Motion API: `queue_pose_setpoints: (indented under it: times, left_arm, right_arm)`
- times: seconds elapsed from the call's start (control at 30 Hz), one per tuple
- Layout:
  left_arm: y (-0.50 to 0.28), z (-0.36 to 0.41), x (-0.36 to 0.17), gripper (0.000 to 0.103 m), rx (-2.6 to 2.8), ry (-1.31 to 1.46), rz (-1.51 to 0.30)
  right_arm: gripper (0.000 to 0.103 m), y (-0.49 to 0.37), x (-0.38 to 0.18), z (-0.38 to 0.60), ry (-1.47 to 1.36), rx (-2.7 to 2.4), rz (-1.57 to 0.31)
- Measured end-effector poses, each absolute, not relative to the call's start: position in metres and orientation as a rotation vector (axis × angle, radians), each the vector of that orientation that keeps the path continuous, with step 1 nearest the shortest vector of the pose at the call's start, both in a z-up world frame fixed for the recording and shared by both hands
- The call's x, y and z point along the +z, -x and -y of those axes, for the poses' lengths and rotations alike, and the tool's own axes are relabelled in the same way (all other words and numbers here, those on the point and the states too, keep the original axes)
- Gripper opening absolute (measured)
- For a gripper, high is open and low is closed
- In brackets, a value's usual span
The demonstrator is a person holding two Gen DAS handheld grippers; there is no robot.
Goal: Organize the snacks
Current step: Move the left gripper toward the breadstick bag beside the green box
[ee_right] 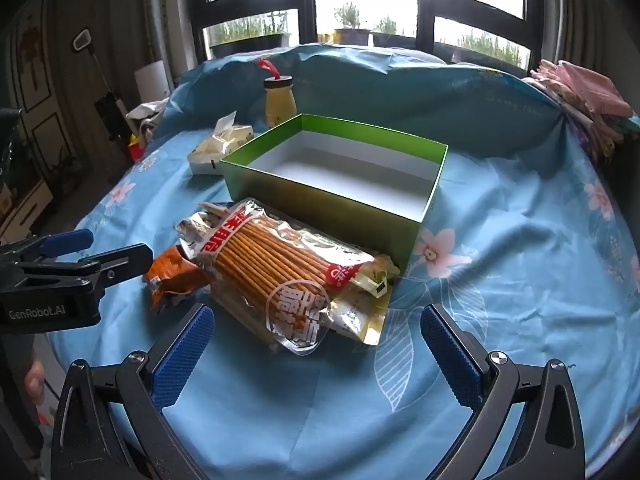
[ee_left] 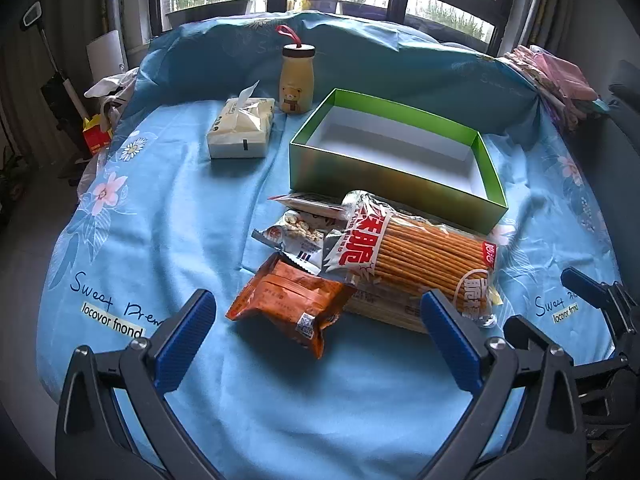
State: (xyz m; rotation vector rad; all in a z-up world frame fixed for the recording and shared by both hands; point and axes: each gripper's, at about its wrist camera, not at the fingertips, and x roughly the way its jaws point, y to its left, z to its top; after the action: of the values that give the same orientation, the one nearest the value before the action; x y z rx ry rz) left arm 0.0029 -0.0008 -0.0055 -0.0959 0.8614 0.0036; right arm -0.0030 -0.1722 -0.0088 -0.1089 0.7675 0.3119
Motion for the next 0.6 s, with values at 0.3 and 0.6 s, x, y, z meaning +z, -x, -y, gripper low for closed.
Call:
queue_pose_setpoints:
  times: [0.3,0.6]
  left_arm:
    - [-0.0066,0.0009,-0.0087,0.103,-0.01,0.099,-0.87]
    - [-0.0105,-0.0001,-0.0126,0.103,-0.016,0.098,-0.881]
  right_arm:
    - [0.103,0.0023,-0.0108,0.1694,0.105,0.318,-0.772]
    - [0.103,0.0011,-0.0133,0.1687,0.1,0.32,-0.78]
